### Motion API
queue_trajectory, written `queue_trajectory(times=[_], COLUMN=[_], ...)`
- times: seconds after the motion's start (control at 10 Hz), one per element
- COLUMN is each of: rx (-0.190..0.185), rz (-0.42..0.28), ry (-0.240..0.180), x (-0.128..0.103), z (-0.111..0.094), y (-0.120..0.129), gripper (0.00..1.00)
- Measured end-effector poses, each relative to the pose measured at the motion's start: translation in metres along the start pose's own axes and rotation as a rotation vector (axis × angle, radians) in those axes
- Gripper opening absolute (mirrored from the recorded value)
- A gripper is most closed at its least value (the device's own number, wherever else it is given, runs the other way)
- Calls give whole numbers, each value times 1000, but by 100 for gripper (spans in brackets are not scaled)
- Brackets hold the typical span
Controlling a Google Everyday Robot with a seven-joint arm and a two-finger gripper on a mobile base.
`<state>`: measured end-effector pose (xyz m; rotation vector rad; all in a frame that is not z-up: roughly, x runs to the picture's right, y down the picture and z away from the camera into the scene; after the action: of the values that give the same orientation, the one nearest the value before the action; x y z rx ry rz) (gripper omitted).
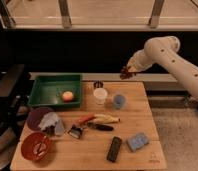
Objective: Place grapes in metal cup
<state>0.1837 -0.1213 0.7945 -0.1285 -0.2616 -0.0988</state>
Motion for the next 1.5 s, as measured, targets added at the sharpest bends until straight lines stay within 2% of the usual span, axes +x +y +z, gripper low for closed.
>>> queue_trajectory(times=[0.3,0.6,1.0,1.5], rx=[-13,-51,-91,-143], rz=[-64,-109,-98,-62], ry=[-87,-160,-207,-257], x=[-49,-82,-86,-92], z=[40,85,112,138], y=[-18,-16,-11,-2], gripper=[0,0,2,48])
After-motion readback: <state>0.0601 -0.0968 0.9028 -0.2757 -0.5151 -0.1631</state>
